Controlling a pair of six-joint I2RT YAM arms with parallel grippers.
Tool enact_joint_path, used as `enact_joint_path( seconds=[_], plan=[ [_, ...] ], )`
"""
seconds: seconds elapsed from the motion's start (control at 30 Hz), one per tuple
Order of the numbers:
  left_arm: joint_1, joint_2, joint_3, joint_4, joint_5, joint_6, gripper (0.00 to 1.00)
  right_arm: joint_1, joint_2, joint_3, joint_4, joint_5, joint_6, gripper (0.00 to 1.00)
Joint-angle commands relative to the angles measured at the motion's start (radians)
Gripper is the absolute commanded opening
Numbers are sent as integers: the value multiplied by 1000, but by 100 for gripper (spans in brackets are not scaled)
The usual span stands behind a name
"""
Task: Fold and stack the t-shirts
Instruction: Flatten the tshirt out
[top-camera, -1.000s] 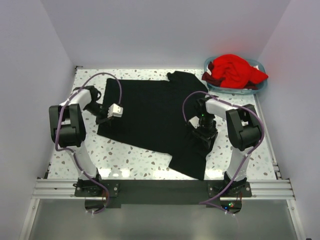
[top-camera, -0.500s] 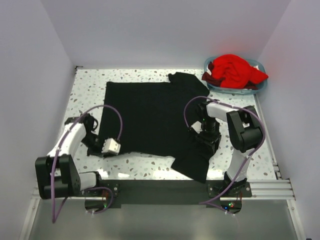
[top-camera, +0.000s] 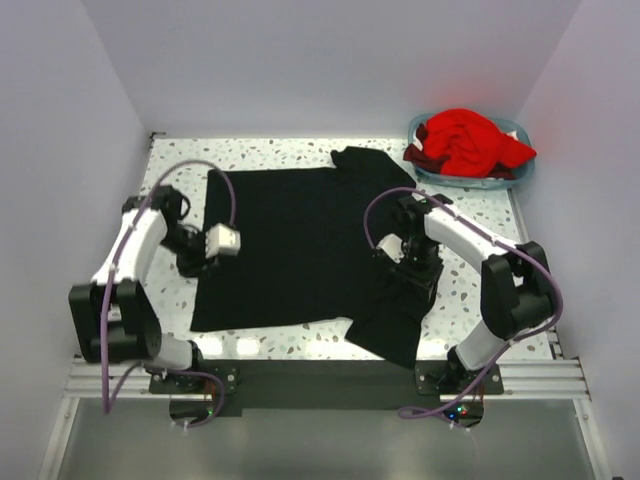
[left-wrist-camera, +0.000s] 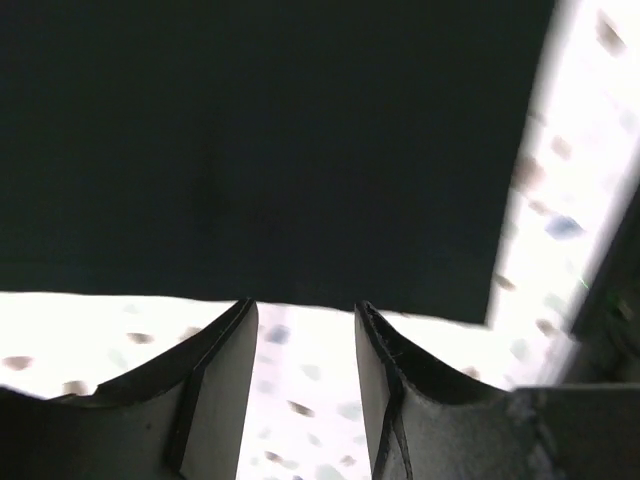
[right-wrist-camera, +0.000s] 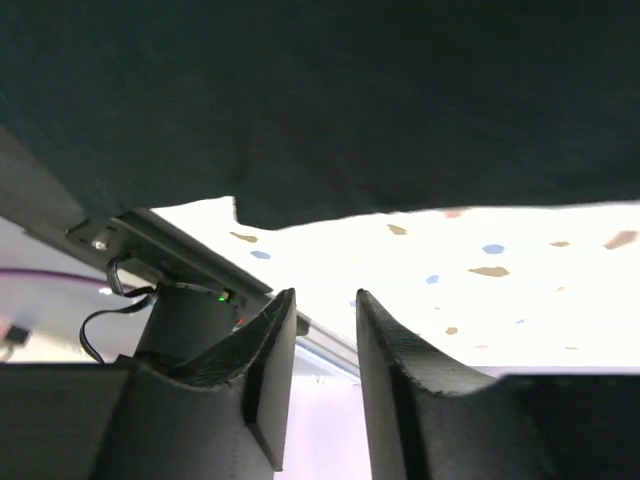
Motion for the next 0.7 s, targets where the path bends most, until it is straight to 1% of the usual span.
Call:
enact_joint_path(
  seconds=[0.0, 0.03, 0.07, 0.13, 0.17, 0.23, 0.33, 0.43, 0.53, 0.63, 0.67],
  plan=[
    [9, 174, 191, 195, 160, -370, 49, 63, -9, -68, 17, -23, 1, 33],
    [12, 232, 219, 224, 170, -463, 49, 77, -10, -92, 35, -19, 15, 33],
    [13, 251, 237, 302, 174, -513, 49, 104, -12, -101, 75, -13, 23, 31],
    [13, 288, 242, 405, 154, -640, 51, 129, -1, -127, 115, 4, 46, 31],
    [13, 302, 240, 481, 150, -671, 51, 143, 20, -135, 155, 22, 50, 31],
    [13, 345, 240, 580, 112, -769, 51, 157, 51, -166, 192, 73, 46, 30],
    [13, 414, 248, 646, 58, -858, 50, 175, 94, -213, 238, 124, 32, 31],
    [13, 467, 240, 713, 1, -918, 50, 197, 134, -250, 238, 159, 21, 31],
    [13, 504, 216, 737, -54, -925, 48, 235, 134, -288, 216, 162, 12, 30],
    [12, 494, 149, 752, -120, -903, 46, 261, 114, -258, 171, 141, -12, 29],
    [15, 483, 124, 760, -138, -898, 46, 272, 111, -243, 122, 123, -21, 29]
  ],
)
